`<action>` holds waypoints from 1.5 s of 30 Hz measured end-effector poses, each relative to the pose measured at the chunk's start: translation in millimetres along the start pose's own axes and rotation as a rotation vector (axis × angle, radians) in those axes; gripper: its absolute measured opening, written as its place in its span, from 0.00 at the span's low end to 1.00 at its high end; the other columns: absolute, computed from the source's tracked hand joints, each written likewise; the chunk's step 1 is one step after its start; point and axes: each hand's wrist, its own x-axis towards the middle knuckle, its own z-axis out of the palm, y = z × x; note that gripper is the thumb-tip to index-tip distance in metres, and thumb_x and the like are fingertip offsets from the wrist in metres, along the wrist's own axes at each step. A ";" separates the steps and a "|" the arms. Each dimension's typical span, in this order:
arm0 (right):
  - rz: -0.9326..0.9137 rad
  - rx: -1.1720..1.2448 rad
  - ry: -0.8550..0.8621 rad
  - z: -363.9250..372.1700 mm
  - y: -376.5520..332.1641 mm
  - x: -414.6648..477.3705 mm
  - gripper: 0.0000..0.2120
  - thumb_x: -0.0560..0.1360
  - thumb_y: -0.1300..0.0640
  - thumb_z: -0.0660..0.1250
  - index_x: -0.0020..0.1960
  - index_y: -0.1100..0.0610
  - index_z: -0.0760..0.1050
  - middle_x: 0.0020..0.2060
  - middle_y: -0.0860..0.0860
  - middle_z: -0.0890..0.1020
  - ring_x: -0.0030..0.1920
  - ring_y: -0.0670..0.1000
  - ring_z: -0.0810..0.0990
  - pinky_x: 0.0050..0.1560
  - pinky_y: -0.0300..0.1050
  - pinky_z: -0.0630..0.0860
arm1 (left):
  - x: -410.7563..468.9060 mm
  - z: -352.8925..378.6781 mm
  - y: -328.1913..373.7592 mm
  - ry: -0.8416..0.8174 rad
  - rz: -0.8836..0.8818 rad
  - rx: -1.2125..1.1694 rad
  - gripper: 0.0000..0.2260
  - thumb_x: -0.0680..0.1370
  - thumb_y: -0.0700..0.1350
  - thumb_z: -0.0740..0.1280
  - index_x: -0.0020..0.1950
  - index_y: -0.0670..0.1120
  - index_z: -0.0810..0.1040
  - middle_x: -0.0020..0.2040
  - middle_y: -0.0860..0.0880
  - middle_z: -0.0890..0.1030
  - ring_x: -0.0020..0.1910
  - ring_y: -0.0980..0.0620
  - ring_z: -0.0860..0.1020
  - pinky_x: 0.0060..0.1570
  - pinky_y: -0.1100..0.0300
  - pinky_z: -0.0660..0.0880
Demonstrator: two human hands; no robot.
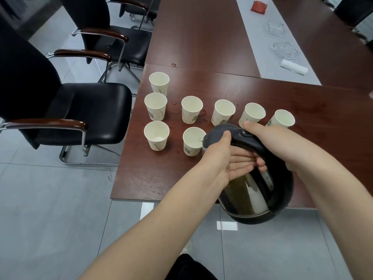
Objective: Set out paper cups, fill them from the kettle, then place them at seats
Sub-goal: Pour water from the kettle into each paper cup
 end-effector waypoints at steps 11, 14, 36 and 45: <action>0.002 0.018 0.011 0.1 0.8 -0.6 0.26 0.76 0.38 0.61 0.38 0.62 0.75 0.19 0.59 0.74 0.21 0.56 0.73 0.29 0.44 0.72 | 0.0 -0.4 1.2 0.005 -0.015 0.006 0.32 0.82 0.60 0.51 0.35 0.36 0.77 0.25 0.44 0.80 0.22 0.52 0.79 0.28 0.63 0.78; 0.009 0.029 0.019 0.5 2.8 -1.4 0.26 0.75 0.37 0.62 0.39 0.62 0.75 0.19 0.59 0.75 0.21 0.56 0.74 0.29 0.44 0.73 | -1.1 -0.4 1.9 0.009 -0.018 0.022 0.32 0.82 0.60 0.52 0.34 0.36 0.77 0.25 0.44 0.80 0.22 0.52 0.79 0.28 0.63 0.78; -0.068 0.403 0.070 21.9 29.3 -25.2 0.25 0.77 0.41 0.60 0.34 0.61 0.73 0.18 0.58 0.71 0.19 0.55 0.70 0.29 0.44 0.70 | -16.4 -7.4 4.9 0.032 0.087 0.280 0.32 0.81 0.59 0.54 0.32 0.36 0.78 0.23 0.44 0.79 0.22 0.53 0.78 0.27 0.64 0.78; -0.118 0.398 0.044 32.5 16.2 -37.6 0.24 0.77 0.42 0.60 0.35 0.60 0.74 0.17 0.56 0.71 0.18 0.53 0.71 0.26 0.41 0.70 | -29.9 -23.8 6.0 0.026 0.155 0.248 0.32 0.82 0.59 0.54 0.29 0.36 0.78 0.24 0.43 0.79 0.23 0.52 0.79 0.27 0.62 0.78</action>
